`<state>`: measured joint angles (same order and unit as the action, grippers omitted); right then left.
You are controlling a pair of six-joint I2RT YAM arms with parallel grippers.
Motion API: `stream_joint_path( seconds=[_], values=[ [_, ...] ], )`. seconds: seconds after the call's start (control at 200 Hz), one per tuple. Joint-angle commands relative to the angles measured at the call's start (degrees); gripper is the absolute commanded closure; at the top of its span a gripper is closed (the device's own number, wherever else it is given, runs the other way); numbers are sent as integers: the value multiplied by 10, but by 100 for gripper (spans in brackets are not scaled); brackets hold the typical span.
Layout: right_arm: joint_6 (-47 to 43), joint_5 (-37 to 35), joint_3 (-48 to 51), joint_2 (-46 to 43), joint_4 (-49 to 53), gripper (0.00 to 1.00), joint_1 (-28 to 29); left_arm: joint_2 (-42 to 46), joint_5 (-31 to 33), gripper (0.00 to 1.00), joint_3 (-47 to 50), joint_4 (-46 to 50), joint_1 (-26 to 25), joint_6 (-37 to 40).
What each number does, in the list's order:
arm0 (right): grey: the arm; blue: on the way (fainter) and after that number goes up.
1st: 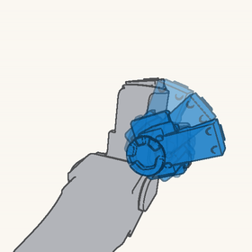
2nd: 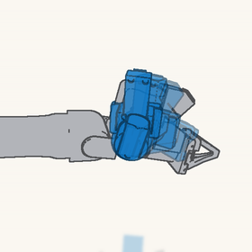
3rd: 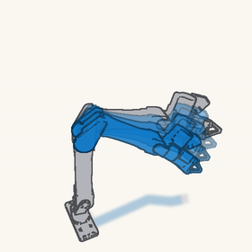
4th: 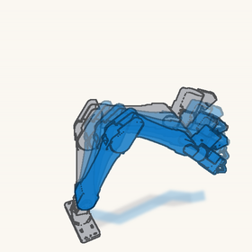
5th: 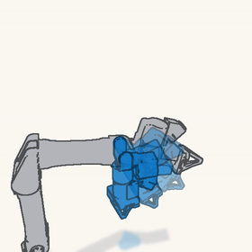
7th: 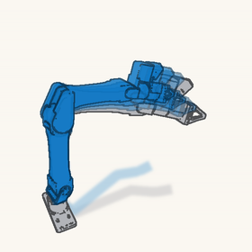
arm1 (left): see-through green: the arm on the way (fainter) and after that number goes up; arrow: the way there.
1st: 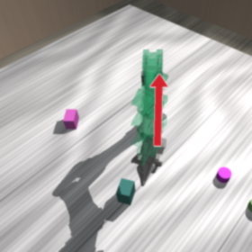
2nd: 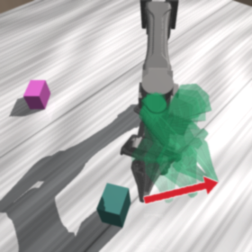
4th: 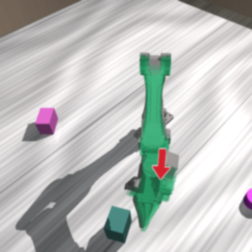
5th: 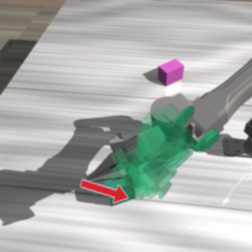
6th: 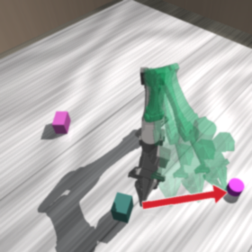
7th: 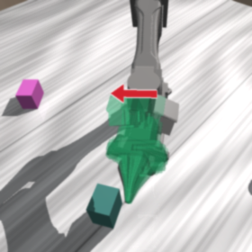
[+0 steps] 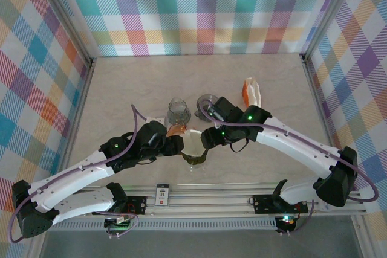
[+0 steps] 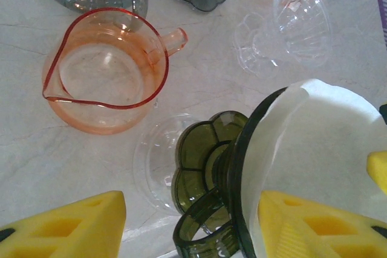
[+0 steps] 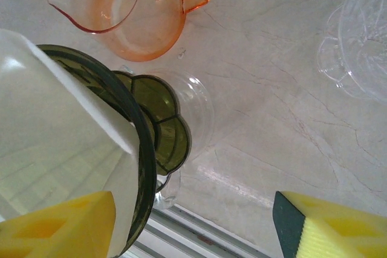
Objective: Place the coffee filter in the dripper
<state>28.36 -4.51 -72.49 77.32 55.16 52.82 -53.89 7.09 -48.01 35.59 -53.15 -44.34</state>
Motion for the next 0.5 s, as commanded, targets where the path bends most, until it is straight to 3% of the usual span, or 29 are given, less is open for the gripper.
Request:
stream_joint_path(
  seconds=[0.0,0.235,0.495],
  values=[
    [10,-10,8,4,6,27,-3,5,4,40,10,6,8,-7],
    [-25,20,-20,9,-31,16,1,6,-1,36,10,-1,8,-5],
    [-40,15,-38,76,-31,12,15,10,-2,36,15,-5,8,-10]
  ],
)
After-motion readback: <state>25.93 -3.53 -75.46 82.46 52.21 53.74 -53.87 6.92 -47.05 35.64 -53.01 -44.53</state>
